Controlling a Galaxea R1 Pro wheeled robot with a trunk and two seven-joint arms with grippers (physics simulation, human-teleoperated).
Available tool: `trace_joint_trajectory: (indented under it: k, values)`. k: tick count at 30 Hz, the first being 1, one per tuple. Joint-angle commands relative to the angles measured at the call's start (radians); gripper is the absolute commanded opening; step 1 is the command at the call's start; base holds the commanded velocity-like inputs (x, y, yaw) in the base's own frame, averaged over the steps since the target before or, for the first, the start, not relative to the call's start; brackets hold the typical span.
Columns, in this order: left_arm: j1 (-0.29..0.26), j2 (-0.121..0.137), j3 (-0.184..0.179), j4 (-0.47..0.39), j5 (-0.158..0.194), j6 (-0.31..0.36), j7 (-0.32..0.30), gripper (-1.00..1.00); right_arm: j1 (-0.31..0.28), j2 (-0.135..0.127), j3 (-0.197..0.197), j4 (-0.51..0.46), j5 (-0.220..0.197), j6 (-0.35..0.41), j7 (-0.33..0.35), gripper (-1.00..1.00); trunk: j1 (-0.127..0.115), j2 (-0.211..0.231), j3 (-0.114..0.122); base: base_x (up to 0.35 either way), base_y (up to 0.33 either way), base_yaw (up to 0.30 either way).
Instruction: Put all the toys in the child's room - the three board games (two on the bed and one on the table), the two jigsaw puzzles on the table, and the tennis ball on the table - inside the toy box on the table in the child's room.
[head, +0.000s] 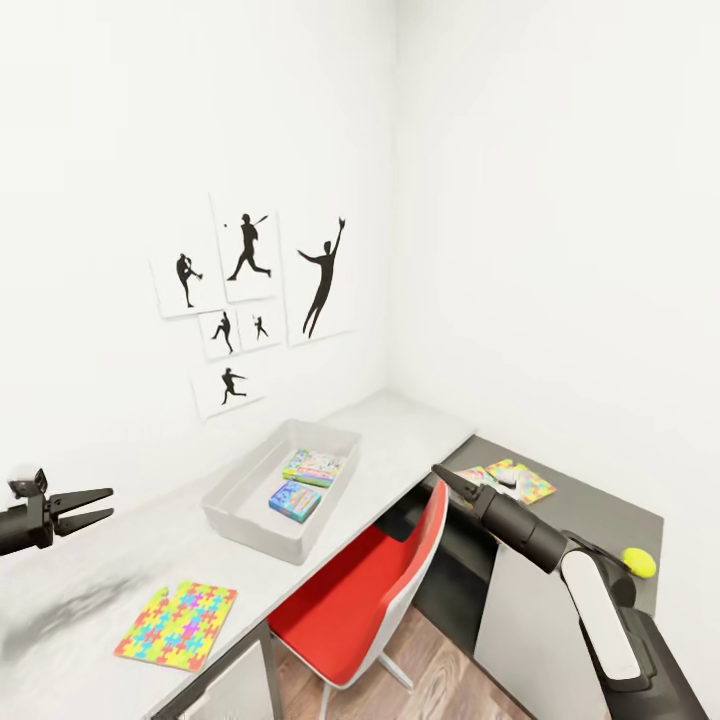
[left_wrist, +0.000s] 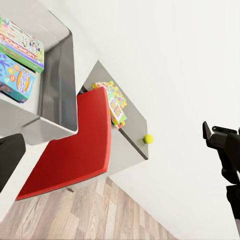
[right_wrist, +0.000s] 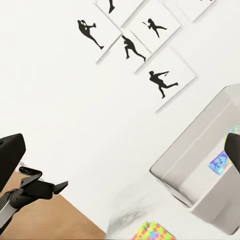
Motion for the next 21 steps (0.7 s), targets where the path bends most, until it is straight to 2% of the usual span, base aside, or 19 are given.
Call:
trace_joint_trajectory:
  k: [1, 21]
  values:
    - [-0.001, 0.0, 0.0, 0.001, -0.001, 0.01, -0.004, 1.0, 0.0, 0.0, -0.001, 0.0, -0.004, 0.007, 0.0, 1.0, 0.0, -0.001, -0.001, -0.048, 0.0, 0.269]
    - [-0.001, 0.0, -0.001, 0.001, -0.001, 0.01, -0.004, 1.0, 0.0, 0.002, 0.006, 0.0, 0.0, 0.007, -0.014, 1.0, 0.0, -0.001, -0.014, -0.016, 0.009, 0.269]
